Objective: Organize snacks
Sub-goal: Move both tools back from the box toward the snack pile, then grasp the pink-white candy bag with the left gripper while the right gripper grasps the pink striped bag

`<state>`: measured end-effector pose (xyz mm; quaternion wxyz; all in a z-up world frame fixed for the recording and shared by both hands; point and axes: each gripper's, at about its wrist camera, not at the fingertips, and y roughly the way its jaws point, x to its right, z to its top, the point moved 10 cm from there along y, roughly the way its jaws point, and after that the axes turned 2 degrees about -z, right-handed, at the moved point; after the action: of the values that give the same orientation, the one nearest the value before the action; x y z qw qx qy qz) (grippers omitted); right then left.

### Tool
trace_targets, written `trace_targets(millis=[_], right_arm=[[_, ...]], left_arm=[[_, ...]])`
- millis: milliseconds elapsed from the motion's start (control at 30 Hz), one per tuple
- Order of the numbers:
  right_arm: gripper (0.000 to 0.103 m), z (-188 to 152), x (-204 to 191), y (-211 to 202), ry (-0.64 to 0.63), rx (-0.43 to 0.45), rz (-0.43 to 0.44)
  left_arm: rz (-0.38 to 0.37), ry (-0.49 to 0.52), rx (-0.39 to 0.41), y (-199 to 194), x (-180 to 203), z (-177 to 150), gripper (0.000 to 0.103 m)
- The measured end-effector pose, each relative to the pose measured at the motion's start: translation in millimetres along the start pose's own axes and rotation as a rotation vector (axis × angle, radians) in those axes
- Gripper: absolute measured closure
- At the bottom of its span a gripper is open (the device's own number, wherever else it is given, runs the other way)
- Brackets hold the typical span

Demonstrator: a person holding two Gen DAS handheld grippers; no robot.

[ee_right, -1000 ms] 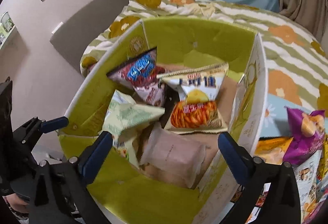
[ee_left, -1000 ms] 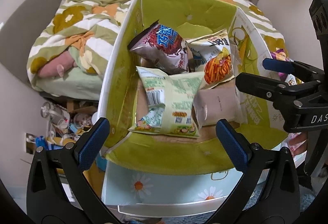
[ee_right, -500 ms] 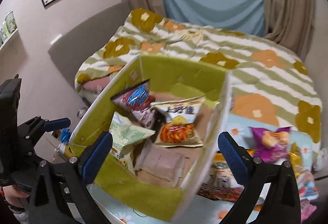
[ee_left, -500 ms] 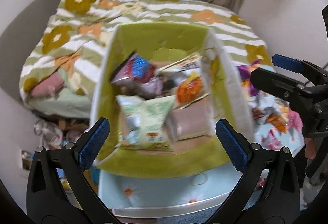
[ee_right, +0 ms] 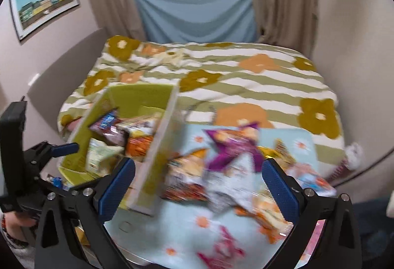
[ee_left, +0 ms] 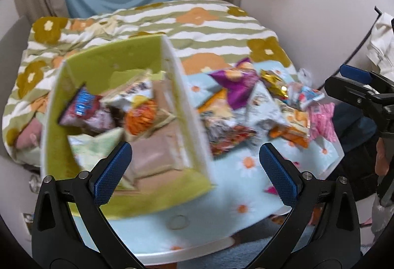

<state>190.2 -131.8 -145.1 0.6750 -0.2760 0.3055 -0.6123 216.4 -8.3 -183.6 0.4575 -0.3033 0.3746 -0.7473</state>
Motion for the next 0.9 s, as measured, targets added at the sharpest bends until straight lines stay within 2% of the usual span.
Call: trace_targets(millis=[267, 467, 733, 900], right_arm=[[0.000, -52.5, 93.9, -12.5, 0.020, -0.037, -0.052], [0.000, -92.2, 150.6, -3.0, 0.034, -0.075, -0.060], [0.000, -138.3, 191.7, 25.6, 0.018, -0.136, -0.035], [0.000, -148.7, 199.7, 35.5, 0.009, -0.139, -0.013]], left_arm=[[-0.037, 0.014, -0.109, 43.5, 95.5, -38.9, 0.000], [-0.048, -0.034, -0.181, 80.2, 139.4, -77.7, 0.000], [-0.023, -0.086, -0.220, 123.4, 162.1, -116.8, 0.000], [0.005, -0.106, -0.228, 141.9, 165.0, -132.1, 0.003]])
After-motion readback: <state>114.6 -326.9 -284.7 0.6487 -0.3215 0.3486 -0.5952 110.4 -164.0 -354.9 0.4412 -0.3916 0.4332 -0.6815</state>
